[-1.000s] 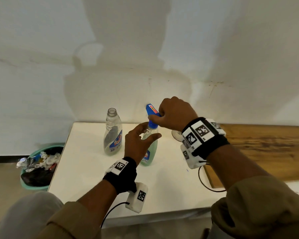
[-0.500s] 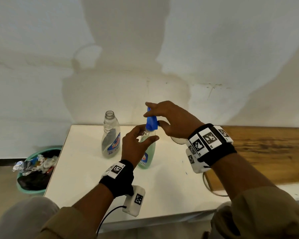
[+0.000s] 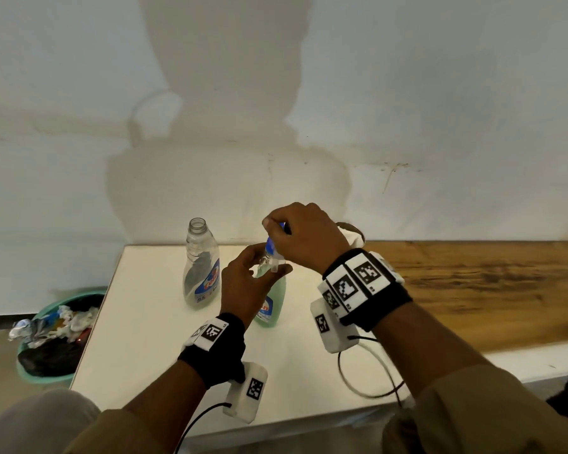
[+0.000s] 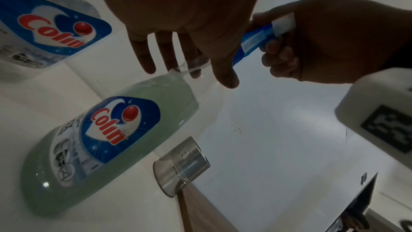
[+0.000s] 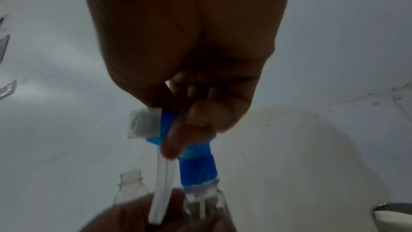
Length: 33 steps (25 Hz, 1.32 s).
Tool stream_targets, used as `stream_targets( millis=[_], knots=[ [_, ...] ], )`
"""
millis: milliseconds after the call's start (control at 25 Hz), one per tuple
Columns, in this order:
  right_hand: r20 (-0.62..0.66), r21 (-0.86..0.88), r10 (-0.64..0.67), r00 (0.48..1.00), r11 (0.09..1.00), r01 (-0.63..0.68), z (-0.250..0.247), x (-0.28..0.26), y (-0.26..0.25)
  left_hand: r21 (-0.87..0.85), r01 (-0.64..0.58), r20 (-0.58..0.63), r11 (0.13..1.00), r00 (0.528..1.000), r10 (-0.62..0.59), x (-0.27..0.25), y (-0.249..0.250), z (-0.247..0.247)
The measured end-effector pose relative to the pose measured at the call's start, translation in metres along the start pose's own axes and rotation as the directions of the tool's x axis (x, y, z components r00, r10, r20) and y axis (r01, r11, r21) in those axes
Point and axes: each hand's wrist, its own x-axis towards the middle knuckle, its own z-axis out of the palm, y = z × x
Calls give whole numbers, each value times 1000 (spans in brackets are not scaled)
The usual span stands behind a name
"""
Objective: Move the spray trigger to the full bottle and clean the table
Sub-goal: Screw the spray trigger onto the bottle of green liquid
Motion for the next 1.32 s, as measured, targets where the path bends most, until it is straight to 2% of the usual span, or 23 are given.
stream_targets(
  millis=[40,120,240,320,520,800,1080,1320],
  knots=[
    [68,62,27,997,998,-31,-6,1,-1,-2,5,7,1000,1000,-5,0,0,0],
    [159,50,29,987,998,-37,-18,2,-2,-7,5,9,1000,1000,-5,1,1,-1],
    [180,-190,-21,983,980,56,-32,2,1,11,24,13,1000,1000,-24,1,4,-1],
    [208,-283,-69,976,950,128,-31,4,3,19,24,12,1000,1000,-24,1,5,-1],
    [62,-264,-71,996,961,85,-22,5,1,43,11,26,999,1000,-12,0,4,2],
    [186,-357,-80,979,923,143,-27,8,3,43,34,-1,999,999,-34,3,6,0],
    [-8,-304,57,998,951,-57,3,-9,8,42,-13,-8,999,1000,14,2,3,0],
    [-23,-264,19,1000,964,-24,1,-11,11,82,10,-10,997,1000,-9,4,5,2]
  ],
)
